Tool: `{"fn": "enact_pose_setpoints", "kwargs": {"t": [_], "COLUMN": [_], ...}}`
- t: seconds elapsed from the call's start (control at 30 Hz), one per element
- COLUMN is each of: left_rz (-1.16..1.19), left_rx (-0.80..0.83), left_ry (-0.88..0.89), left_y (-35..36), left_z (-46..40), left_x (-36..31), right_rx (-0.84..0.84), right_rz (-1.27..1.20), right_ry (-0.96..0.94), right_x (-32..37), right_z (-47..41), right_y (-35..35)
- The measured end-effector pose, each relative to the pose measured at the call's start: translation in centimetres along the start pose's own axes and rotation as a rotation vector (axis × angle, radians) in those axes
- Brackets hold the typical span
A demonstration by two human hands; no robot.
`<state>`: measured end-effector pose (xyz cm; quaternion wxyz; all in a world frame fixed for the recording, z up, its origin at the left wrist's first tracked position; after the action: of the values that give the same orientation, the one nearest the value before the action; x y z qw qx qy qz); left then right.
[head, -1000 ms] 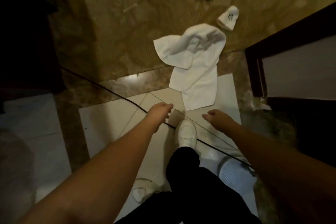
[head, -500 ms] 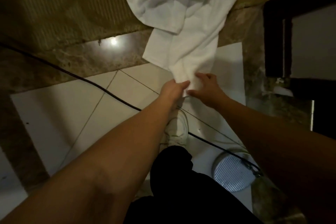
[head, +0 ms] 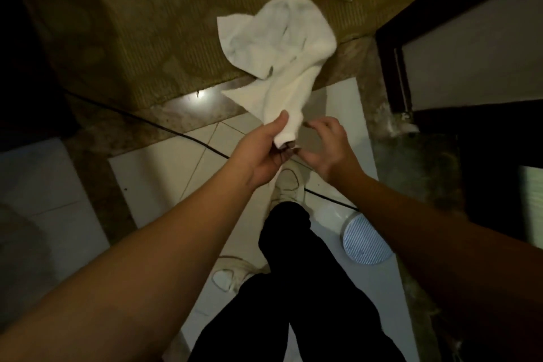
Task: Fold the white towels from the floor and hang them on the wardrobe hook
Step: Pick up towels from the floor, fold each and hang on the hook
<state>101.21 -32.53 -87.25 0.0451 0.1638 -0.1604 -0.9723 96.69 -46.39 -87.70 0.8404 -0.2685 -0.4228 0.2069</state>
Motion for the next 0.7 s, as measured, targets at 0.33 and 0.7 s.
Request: {"fn": "enact_pose_setpoints", "kwargs": {"t": [0.33,0.7], "left_rz": [-0.629,-1.497], "left_rx": [0.091,0.093], "left_ry": [0.315,0.478], "left_y": [4.1,5.8], "left_z": [21.9,52.4], "left_x": [-13.5,-21.3], "right_rx": [0.135,0.638], "right_rz": [-0.267,0.136], "right_ry": [-0.15,-0.502], "right_x": [19.4,43.9], "right_z": [10.5,25.6], "right_y": [-14.7,-23.4]}}
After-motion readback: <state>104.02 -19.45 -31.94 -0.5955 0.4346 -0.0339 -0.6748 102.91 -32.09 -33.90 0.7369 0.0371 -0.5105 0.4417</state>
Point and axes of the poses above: each hand's wrist, its own z-axis away from the middle knuckle, its own y-axis out of the palm, x = y × z, the point moved 7 cm from there along -z, towards the middle knuckle, and after that the axes turned 3 degrees about y, right-handed, at the moved point
